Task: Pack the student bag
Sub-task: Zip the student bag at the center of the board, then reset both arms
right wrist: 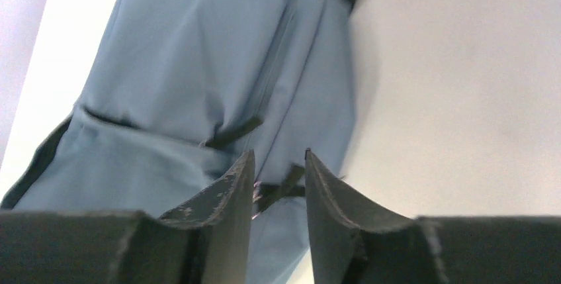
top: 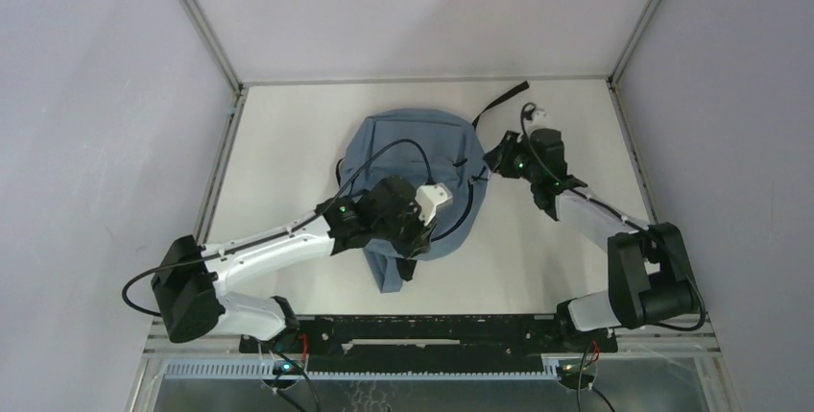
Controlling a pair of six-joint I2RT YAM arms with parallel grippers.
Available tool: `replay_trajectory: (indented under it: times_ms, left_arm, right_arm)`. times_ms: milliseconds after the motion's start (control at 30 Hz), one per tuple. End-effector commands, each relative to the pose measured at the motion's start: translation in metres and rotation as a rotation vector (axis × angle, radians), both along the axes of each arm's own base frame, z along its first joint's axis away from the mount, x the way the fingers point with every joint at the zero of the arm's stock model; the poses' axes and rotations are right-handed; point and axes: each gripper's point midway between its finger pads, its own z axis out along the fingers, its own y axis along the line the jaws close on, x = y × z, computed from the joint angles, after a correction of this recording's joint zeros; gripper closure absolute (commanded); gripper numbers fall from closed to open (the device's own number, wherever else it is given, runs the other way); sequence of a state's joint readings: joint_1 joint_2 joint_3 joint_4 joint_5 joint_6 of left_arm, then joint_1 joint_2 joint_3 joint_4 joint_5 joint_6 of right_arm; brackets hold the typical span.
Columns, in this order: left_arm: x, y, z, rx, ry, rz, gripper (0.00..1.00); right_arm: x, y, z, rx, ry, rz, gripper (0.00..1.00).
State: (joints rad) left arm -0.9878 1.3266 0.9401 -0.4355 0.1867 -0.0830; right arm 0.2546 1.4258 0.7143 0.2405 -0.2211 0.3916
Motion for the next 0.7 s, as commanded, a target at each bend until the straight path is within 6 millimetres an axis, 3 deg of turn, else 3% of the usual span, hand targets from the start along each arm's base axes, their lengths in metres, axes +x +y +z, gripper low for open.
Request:
replay_trajectory:
  times_ms: [0, 67, 133, 233, 300, 367, 500, 600, 667]
  left_arm:
    - [0.039, -0.03, 0.07, -0.141, -0.14, 0.118, 0.66]
    - [0.056, -0.035, 0.095, -0.175, -0.199, 0.168, 0.64]
    - [0.076, -0.029, 0.122, -0.19, -0.268, 0.252, 0.62]
    - [0.105, -0.001, 0.157, -0.224, -0.338, 0.397, 0.57]
    - [0.121, 0.026, 0.174, -0.266, -0.349, 0.495, 0.44]
    - [0.135, 0.061, 0.185, -0.299, -0.345, 0.618, 0.28]
    - [0.146, 0.121, 0.18, -0.328, -0.322, 0.798, 0.1]
    - [0.145, 0.166, 0.165, -0.321, -0.336, 0.938, 0.01]
    - [0.141, 0.196, 0.164, -0.323, -0.374, 1.035, 0.0]
  right_arm:
    - [0.03, -0.043, 0.076, -0.026, -0.157, -0.171, 0.41]
    - [0.027, -0.055, 0.096, -0.034, -0.176, -0.21, 0.02]
    - [0.018, -0.069, 0.114, -0.065, -0.207, -0.254, 0.0]
    - [-0.003, -0.098, 0.145, -0.12, -0.266, -0.369, 0.0]
    - [-0.023, -0.12, 0.168, -0.133, -0.311, -0.463, 0.0]
    - [-0.041, -0.14, 0.176, -0.145, -0.312, -0.542, 0.0]
    - [-0.074, -0.169, 0.161, -0.133, -0.226, -0.675, 0.0]
    - [-0.095, -0.18, 0.129, -0.13, -0.101, -0.758, 0.0]
    - [-0.106, -0.188, 0.102, -0.138, -0.004, -0.828, 0.0]
